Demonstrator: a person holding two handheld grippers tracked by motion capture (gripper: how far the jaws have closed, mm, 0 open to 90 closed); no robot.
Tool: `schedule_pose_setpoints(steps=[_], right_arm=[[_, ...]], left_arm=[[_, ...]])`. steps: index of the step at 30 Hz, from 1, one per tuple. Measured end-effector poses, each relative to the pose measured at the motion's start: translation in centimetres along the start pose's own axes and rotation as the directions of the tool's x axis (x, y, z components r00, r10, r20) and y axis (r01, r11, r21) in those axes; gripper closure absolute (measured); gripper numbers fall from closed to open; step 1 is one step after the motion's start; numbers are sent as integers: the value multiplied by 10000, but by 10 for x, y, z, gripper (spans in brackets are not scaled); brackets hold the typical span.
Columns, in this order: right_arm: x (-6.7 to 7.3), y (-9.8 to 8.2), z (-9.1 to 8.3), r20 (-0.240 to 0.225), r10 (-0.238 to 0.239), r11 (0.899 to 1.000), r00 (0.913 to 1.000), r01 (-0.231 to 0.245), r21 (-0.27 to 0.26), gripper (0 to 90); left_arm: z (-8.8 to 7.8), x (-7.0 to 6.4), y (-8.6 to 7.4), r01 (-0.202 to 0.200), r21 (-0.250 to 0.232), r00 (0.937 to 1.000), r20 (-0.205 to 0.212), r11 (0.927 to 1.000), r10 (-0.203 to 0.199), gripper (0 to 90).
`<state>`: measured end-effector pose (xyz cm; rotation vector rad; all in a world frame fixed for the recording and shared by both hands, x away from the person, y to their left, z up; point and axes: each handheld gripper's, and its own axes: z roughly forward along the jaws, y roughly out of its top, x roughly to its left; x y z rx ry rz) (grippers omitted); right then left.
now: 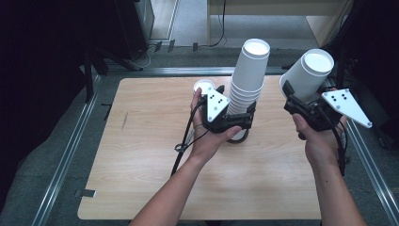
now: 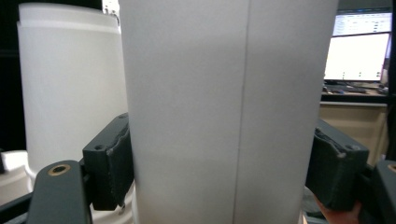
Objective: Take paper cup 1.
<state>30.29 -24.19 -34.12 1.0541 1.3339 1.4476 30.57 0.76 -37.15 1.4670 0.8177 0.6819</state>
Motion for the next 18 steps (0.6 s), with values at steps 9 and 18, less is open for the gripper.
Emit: schedule_pose_setpoints(steps=[9,18], right_arm=[[12,-30,-12,294,-467,9982,9985,455,391,209],[33,-58,-24,187,-1218,9905,9924,1203,662,206]], left_arm=[[-33,12,-10,94,78,9999,-66,9999,-94,6],[-63,28,-17,224,239,9994,-286,9995,-217,6]])
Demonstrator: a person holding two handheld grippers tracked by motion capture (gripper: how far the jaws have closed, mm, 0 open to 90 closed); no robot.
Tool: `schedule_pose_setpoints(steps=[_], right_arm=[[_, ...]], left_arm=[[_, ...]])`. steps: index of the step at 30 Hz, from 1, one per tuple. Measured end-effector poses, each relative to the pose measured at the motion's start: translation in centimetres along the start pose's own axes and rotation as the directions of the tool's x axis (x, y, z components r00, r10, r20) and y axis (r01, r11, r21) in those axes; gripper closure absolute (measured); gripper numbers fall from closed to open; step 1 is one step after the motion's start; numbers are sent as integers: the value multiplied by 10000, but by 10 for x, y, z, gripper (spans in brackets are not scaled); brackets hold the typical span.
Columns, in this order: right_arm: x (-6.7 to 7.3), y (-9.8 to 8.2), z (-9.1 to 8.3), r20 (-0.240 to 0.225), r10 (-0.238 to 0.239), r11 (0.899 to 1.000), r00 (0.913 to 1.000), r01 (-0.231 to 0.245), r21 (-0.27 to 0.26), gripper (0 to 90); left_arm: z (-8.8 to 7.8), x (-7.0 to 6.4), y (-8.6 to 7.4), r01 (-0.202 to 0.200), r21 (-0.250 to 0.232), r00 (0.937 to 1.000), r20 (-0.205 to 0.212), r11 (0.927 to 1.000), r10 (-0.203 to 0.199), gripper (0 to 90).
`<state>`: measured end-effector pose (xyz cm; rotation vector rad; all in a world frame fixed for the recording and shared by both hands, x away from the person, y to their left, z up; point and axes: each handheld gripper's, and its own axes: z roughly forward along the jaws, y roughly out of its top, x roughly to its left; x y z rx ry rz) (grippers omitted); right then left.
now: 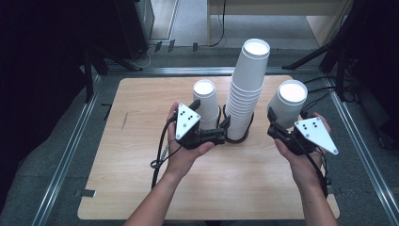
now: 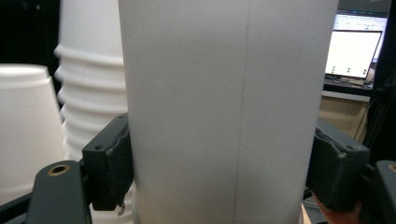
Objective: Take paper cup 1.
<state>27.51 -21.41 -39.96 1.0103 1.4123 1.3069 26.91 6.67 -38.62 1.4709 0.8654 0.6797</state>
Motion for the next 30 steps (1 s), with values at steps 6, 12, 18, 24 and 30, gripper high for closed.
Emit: schedule_pose_setpoints(steps=[6,12,18,24,30], right_arm=[[10,-13,-7,-29,-6,9999,10000,6,121,206],[16,-25,-16,-171,-210,9991,9996,216,352,204],[23,-41,-20,-363,-649,9951,9972,674,729,204],[37,-53,-21,-560,-1365,9859,9891,1411,896,203],[55,-65,-20,-683,-2571,9608,9640,2625,890,200]], left_arm=[[-18,4,-17,-85,396,10000,-39,9992,86,6],[-39,16,-32,411,555,9990,-225,9976,-399,6],[-54,26,-49,665,982,9971,-423,9929,-626,6],[-56,23,-54,393,1248,9992,6,9914,-396,6],[-52,15,-61,294,1619,9967,698,9864,-412,7]])
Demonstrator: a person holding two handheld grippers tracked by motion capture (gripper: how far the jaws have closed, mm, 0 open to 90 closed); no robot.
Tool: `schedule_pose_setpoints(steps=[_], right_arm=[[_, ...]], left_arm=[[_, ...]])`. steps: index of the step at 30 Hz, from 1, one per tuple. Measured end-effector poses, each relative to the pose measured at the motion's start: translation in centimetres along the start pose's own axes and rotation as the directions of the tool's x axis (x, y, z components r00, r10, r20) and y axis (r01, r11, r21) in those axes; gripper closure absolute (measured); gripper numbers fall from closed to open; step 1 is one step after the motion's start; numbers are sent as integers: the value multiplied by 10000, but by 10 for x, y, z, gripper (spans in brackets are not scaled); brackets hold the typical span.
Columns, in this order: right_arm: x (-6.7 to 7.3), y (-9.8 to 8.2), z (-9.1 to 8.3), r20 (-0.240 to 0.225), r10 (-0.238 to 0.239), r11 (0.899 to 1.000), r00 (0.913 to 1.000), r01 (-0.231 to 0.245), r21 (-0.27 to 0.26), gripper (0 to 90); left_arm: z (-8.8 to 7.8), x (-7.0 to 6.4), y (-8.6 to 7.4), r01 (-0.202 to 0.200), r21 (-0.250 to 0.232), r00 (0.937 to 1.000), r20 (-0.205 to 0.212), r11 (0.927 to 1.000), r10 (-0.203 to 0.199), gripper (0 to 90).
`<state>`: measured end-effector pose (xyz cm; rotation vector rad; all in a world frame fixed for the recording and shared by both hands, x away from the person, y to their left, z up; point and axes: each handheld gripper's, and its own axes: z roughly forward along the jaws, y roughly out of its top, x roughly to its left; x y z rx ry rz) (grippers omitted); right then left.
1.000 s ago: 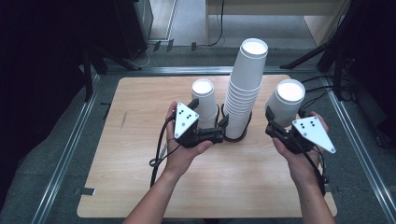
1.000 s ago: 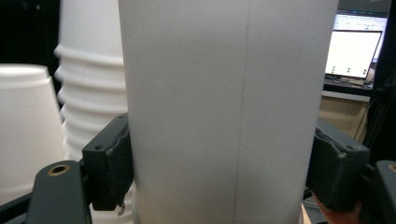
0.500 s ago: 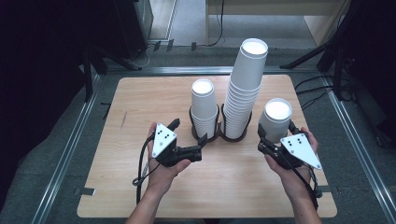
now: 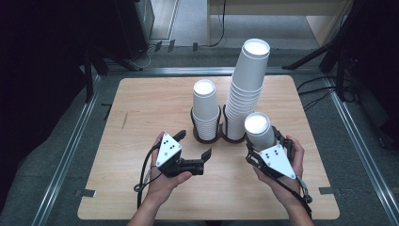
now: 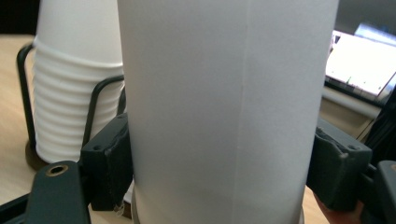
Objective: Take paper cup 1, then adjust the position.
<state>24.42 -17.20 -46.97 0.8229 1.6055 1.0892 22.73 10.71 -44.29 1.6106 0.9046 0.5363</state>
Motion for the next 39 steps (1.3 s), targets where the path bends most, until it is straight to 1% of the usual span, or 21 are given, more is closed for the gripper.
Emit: schedule_pose_setpoints(steps=[2,5,9,11,15,16,19,20,22,25,26,27,28,29,30,32,35,36,37,38,39], right_arm=[[7,-3,0,-37,-639,9979,9980,639,68,199],[16,-6,-1,-93,-1407,9900,9900,1408,88,199],[26,-9,-1,-266,-2117,9773,9770,2118,-1,198],[29,-11,-1,-320,-2372,9714,9709,2372,-16,197],[35,-14,1,-408,-2672,9636,9628,2673,-33,194],[35,-14,1,-408,-2672,9636,9628,2673,-33,194],[41,-15,1,-462,-2931,9560,9550,2934,5,190],[41,-15,1,-462,-2931,9560,9550,2934,5,190],[44,-17,2,-524,-3174,9482,9468,3176,-39,190],[49,-17,2,-558,-3412,9399,9383,3412,-87,188],[49,-17,2,-558,-3412,9399,9383,3412,-87,188],[52,-18,1,-623,-3629,9318,9297,3627,-156,188],[53,-18,1,-662,-3689,9294,9271,3686,-173,188],[53,-18,1,-662,-3689,9294,9271,3686,-173,188],[56,-19,1,-675,-3850,9229,9204,3845,-213,188],[57,-20,1,-708,-3850,9228,9202,3848,-169,188],[59,-21,2,-713,-4038,9148,9121,4034,-210,187],[59,-21,2,-713,-4038,9148,9121,4034,-210,187],[61,-21,2,-722,-4132,9106,9078,4125,-248,187],[61,-21,2,-722,-4132,9106,9078,4125,-248,187],[63,-21,1,-718,-4229,9061,9033,4221,-263,186]], left_arm=[[0,0,-1,38,53,10000,75,10000,-38,7],[0,1,-1,300,188,9988,384,9994,-307,7],[-3,4,0,298,166,9987,404,9994,-304,10],[-2,4,0,280,167,9989,372,9995,-286,10],[-2,3,0,334,146,9990,284,9993,-338,9],[-2,3,0,379,128,9988,294,9992,-382,9],[-1,3,-1,363,230,9985,391,9991,-372,9],[-1,3,-1,363,230,9985,391,9991,-372,9],[0,2,-2,375,287,9982,459,9989,-387,9],[1,0,-2,303,324,9983,497,9990,-319,9],[1,-1,-2,289,350,9981,527,9990,-307,9],[3,-2,-3,233,384,9980,584,9990,-255,9],[3,-3,-3,225,394,9979,598,9990,-249,9],[3,-3,-3,225,394,9979,598,9990,-249,9],[4,-4,-4,204,462,9975,667,9987,-235,9],[5,-5,-5,165,520,9971,732,9985,-203,9],[6,-7,-6,79,589,9967,803,9982,-127,9],[6,-7,-6,79,589,9967,803,9982,-127,9],[6,-8,-6,78,588,9965,826,9982,-127,9],[7,-8,-6,54,597,9963,849,9982,-105,9],[7,-8,-7,70,615,9962,868,9981,-123,9]])
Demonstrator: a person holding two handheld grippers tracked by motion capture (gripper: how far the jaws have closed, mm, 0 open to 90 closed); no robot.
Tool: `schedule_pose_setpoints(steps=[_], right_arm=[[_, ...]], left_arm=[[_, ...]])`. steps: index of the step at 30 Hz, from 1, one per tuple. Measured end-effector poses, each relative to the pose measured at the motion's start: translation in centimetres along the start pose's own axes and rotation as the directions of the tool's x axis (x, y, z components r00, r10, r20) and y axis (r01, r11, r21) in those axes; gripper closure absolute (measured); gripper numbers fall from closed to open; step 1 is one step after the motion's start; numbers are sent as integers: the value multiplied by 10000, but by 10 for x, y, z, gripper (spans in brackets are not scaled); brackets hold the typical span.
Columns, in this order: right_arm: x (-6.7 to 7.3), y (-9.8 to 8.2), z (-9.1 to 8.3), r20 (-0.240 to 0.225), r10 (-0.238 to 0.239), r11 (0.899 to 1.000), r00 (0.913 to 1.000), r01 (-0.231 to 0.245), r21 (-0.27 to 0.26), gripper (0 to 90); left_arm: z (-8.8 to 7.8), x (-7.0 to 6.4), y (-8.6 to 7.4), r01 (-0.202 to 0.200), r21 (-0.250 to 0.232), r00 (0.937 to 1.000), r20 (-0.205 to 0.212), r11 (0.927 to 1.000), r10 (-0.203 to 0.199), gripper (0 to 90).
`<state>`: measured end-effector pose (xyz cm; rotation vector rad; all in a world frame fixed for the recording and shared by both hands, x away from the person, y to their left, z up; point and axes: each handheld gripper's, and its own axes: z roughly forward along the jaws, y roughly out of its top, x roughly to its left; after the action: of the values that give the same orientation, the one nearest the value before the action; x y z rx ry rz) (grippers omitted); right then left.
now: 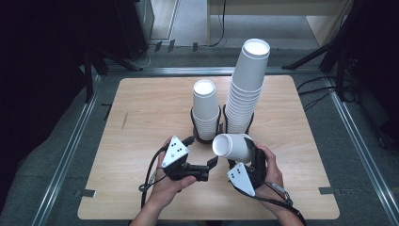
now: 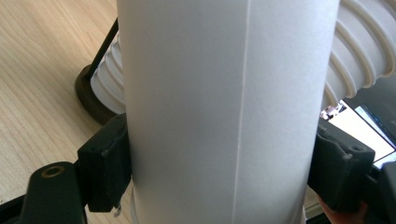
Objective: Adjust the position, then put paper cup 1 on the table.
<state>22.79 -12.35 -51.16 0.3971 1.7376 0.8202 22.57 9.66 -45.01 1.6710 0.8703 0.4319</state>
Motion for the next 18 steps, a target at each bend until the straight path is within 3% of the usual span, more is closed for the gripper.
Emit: schedule_pose_setpoints(steps=[12,18], right_arm=[[3,0,1,-40,-184,9998,9998,184,-30,183],[8,2,2,-82,-504,9987,9987,504,-85,183]], left_arm=[[1,-1,-1,30,7,9999,107,10000,-30,9],[0,-4,-2,-56,-3,9999,158,10000,56,27]])
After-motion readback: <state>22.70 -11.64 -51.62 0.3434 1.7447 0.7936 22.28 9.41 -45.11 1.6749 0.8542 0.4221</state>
